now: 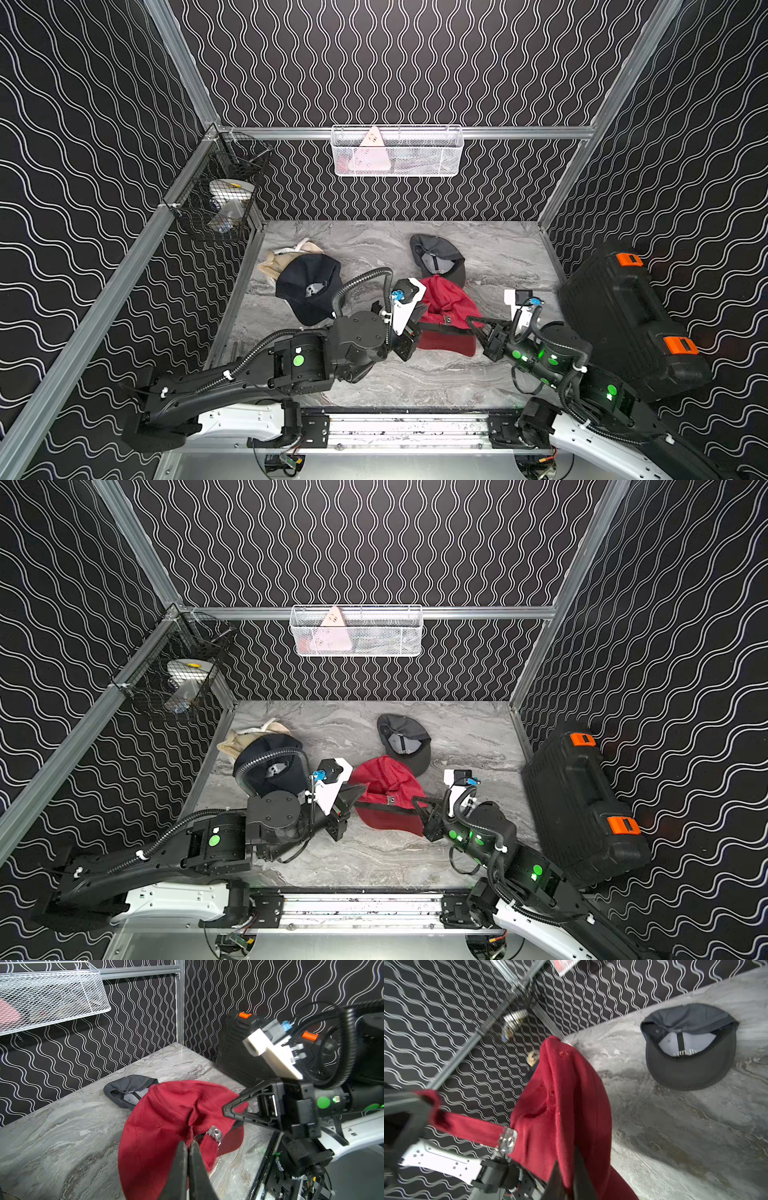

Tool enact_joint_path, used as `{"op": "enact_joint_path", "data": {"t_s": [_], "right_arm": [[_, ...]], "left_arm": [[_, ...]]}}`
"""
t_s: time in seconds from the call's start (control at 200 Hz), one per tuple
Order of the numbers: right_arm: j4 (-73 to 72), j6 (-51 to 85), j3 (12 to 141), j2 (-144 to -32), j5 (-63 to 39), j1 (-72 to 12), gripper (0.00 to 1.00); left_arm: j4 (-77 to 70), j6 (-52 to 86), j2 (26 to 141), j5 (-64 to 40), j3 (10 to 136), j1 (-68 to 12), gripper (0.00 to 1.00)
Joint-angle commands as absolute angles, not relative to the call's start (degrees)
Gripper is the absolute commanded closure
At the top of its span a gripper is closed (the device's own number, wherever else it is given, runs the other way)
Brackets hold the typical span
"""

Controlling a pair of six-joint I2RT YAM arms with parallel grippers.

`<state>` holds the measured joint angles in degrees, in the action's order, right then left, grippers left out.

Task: Open the adjustable buckle of the baseball cap
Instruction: Pull the adjustable strap on the baseball cap.

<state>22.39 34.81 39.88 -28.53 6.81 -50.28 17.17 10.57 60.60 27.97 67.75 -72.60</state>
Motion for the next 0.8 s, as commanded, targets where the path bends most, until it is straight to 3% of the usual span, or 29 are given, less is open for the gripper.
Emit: {"op": "enact_joint_path", "data": {"t_s": [0.0, 0.155, 0.796], "right_arm": [[23.5, 31.5, 40.3, -31.0, 4.3, -50.3, 0.72], [23.5, 28.9, 40.8, -34.9, 0.9, -50.3, 0.59], [17.0, 13.9, 39.1, -32.6, -10.8, -50.9, 0.38]], "left_arm": [[15.2, 9.3, 61.4, 25.4, 69.8, -72.5, 0.99], [14.9, 8.2, 62.1, 24.4, 72.1, -72.5, 0.99], [16.4, 6.8, 62.7, 22.7, 75.1, -72.5, 1.00]]}}
